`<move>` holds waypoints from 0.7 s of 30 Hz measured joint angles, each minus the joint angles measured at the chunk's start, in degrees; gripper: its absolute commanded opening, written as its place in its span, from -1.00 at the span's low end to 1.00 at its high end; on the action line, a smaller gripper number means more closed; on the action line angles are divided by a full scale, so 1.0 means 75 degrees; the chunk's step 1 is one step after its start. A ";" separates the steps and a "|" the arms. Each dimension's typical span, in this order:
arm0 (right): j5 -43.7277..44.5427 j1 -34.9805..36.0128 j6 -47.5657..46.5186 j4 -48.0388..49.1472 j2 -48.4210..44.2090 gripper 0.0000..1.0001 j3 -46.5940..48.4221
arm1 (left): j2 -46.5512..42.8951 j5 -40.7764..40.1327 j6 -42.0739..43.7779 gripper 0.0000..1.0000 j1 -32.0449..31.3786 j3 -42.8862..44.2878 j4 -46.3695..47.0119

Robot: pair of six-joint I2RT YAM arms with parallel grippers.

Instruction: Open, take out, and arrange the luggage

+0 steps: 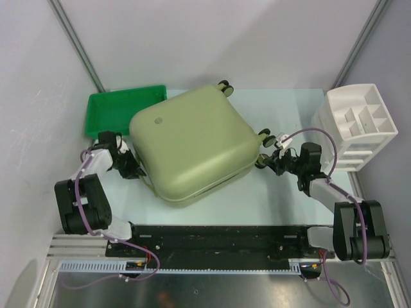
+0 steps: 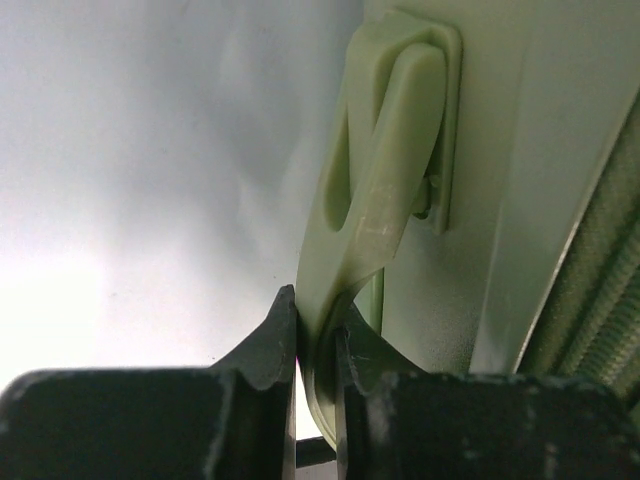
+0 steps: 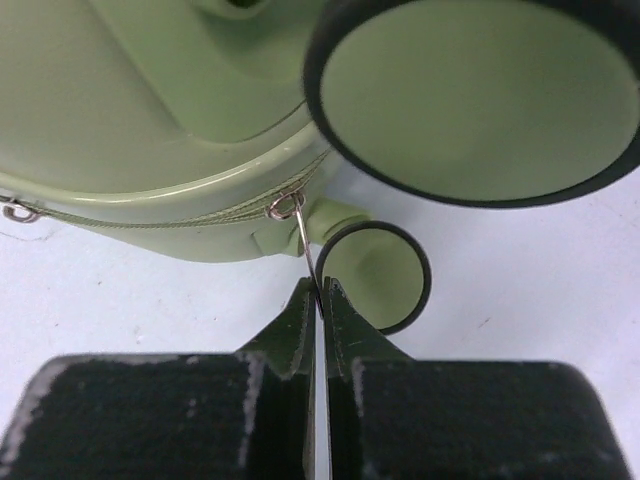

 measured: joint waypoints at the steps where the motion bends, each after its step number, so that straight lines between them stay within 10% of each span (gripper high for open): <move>1: -0.0061 -0.0020 0.0023 0.0169 0.0114 -1.00 0.0003 | 0.0114 0.0012 0.0087 -1.00 0.0009 0.0105 -0.0067; 21: -0.2206 -0.0463 0.1792 0.3579 0.3917 -1.00 0.1786 | 0.2055 0.0338 0.1463 -0.99 -0.0050 0.2171 -0.0592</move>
